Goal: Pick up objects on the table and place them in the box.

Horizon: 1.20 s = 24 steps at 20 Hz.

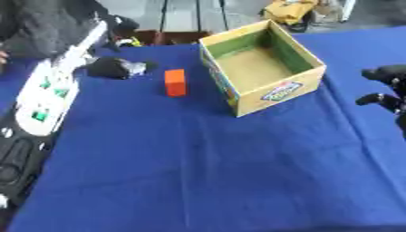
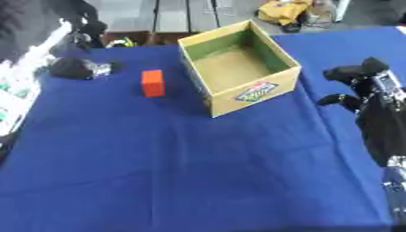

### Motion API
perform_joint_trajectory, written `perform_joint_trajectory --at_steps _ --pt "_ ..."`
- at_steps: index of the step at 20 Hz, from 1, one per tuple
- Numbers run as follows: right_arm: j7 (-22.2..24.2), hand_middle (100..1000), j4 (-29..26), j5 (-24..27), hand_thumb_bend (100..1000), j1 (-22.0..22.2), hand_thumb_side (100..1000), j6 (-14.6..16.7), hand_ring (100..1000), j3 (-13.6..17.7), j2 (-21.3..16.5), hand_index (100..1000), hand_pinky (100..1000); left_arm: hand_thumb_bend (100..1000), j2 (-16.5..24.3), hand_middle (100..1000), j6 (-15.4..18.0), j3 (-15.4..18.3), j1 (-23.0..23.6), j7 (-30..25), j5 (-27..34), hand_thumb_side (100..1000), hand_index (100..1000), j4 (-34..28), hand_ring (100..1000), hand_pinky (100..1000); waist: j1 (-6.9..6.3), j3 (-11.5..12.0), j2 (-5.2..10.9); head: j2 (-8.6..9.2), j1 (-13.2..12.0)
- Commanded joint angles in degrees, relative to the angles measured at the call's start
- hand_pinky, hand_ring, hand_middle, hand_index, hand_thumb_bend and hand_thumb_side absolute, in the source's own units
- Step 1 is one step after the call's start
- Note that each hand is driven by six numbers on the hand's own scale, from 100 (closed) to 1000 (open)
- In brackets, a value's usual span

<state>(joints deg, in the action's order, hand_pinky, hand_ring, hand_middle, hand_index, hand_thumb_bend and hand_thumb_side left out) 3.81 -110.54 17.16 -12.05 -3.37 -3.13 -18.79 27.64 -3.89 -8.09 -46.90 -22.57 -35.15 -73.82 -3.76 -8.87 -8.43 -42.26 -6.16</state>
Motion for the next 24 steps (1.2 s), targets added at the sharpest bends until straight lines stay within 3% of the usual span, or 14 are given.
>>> perform_joint_trajectory --at_steps 1,6,10,24 --pt "0.54 625 -0.55 0.42 100 -0.30 808 0.00 854 -0.20 -1.05 673 563 750 -0.05 702 3.43 -0.57 -5.11 -5.28 -8.11 290 805 8.42 790 704 0.10 -0.63 0.98 -0.40 -0.51" --pt "1.02 625 -0.56 0.51 100 -0.35 808 -0.11 854 -0.61 -1.14 673 563 759 -4.26 687 7.35 1.72 -10.08 -9.58 -17.18 275 804 20.72 774 723 -0.04 -2.51 0.96 -0.64 -0.98" --pt "1.41 625 -0.59 0.58 100 -0.51 808 -0.22 854 -0.97 -1.16 673 563 767 -6.34 656 9.08 3.35 -11.38 -10.53 -21.75 262 798 26.35 760 721 -0.16 -3.92 0.82 -0.57 -1.50" --pt "1.97 623 -0.63 0.52 100 -0.88 809 -0.34 854 -1.32 -0.97 673 563 736 -7.95 669 7.76 5.06 -10.65 -0.99 -27.61 263 801 29.62 770 717 -0.15 -5.08 0.19 -0.38 -1.65"
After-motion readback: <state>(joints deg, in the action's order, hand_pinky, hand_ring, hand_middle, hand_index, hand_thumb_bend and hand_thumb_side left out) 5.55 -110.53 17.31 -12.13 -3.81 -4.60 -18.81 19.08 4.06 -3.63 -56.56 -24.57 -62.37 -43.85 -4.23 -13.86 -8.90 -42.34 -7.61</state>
